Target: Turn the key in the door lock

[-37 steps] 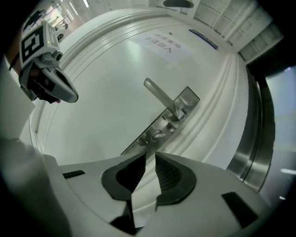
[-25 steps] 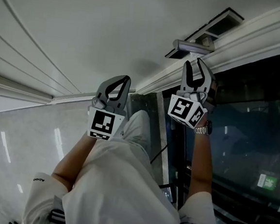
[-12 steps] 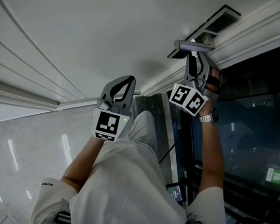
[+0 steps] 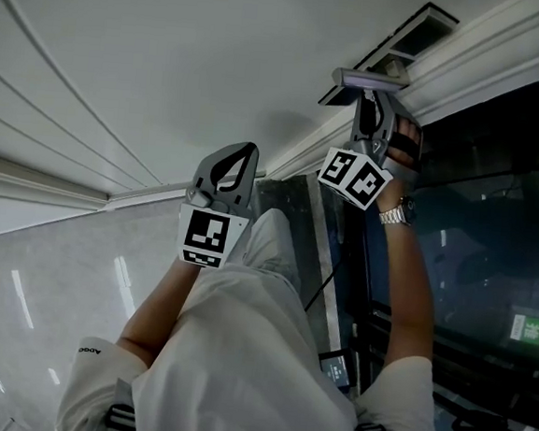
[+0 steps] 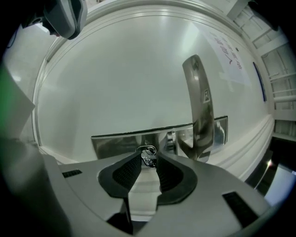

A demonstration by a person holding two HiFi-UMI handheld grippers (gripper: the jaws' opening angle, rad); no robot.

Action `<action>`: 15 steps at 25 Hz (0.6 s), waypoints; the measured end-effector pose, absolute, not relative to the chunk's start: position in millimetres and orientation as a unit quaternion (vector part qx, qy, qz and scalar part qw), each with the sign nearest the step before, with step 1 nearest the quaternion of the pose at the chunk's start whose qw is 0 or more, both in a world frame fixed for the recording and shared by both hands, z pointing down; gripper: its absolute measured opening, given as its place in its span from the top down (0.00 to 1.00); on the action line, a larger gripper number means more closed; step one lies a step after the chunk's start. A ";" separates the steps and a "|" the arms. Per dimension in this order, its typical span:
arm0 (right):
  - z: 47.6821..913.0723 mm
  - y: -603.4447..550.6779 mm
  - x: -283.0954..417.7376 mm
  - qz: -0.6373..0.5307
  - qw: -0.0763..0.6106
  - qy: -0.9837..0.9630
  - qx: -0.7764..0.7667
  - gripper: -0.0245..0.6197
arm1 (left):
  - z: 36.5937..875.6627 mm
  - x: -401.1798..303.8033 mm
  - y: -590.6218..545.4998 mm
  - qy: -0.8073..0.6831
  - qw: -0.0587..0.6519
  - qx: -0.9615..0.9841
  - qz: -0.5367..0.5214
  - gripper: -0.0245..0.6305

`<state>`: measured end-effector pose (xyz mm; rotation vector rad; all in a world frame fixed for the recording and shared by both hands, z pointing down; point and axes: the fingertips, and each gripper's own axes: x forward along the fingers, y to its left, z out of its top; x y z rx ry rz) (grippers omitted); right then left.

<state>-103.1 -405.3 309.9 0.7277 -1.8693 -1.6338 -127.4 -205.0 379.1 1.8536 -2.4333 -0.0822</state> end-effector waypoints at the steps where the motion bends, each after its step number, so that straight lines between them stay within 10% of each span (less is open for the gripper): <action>1: 310.4 -405.6 -103.0 -0.612 0.276 -0.691 0.268 0.80 | 379.6 -125.5 -205.7 -0.794 0.041 0.606 -0.028 0.95; 5: 310.8 -410.1 -99.2 -0.589 0.278 -0.705 0.280 0.95 | 381.7 -116.6 -207.2 -0.791 0.043 0.609 -0.026 0.95; 15: 309.0 -411.2 -99.6 -0.574 0.267 -0.713 0.301 0.95 | 386.2 -114.1 -206.8 -0.792 0.045 0.609 -0.018 0.95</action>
